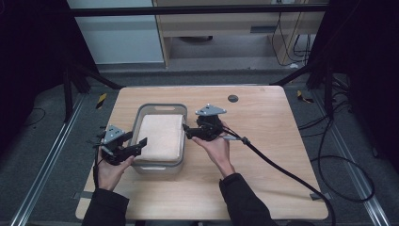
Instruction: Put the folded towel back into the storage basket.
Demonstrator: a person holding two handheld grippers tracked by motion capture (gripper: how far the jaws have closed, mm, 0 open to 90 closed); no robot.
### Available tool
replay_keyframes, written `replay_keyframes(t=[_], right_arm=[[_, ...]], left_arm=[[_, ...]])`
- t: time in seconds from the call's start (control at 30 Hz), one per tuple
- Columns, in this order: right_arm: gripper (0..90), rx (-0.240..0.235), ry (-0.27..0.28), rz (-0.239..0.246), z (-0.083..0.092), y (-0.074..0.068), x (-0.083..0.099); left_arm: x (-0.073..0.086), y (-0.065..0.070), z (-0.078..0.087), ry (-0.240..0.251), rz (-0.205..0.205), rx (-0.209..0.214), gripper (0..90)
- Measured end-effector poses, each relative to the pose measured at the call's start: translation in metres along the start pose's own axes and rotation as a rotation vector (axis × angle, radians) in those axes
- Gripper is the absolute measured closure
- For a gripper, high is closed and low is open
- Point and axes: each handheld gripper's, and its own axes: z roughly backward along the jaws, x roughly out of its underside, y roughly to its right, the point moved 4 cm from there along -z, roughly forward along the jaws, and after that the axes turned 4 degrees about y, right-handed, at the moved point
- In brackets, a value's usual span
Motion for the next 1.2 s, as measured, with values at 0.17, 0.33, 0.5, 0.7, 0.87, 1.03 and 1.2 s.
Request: replay_keyframes(t=[0.17, 0.33, 0.5, 0.7, 0.87, 1.03, 1.2], right_arm=[[20.2, -0.005, 0.017, -0.014, 0.021, 0.012, 0.005], [18.7, -0.012, 0.023, -0.031, 0.042, 0.026, 0.014], [18.0, -0.015, 0.024, -0.046, 0.060, 0.038, 0.025], [18.6, -0.009, 0.020, -0.048, 0.085, 0.054, 0.045], [19.0, 0.006, 0.030, -0.079, 0.108, 0.072, 0.064], [19.3, 0.018, 0.035, -0.126, 0.129, 0.091, 0.087], [19.0, 0.063, 0.052, -0.138, 0.154, 0.115, 0.108]], left_arm=[[0.002, 0.003, 0.000, 0.006, 0.007, 0.018, 33.3], [0.005, 0.005, -0.001, 0.003, 0.003, 0.014, 33.8], [0.008, 0.007, 0.000, 0.008, 0.001, 0.014, 36.0], [0.010, 0.008, 0.001, 0.005, 0.007, 0.015, 40.3], [0.013, 0.009, 0.003, 0.012, 0.002, 0.001, 43.1], [0.015, 0.009, 0.004, 0.010, -0.001, -0.002, 44.5], [0.020, 0.010, 0.006, 0.009, -0.008, -0.012, 45.1]])
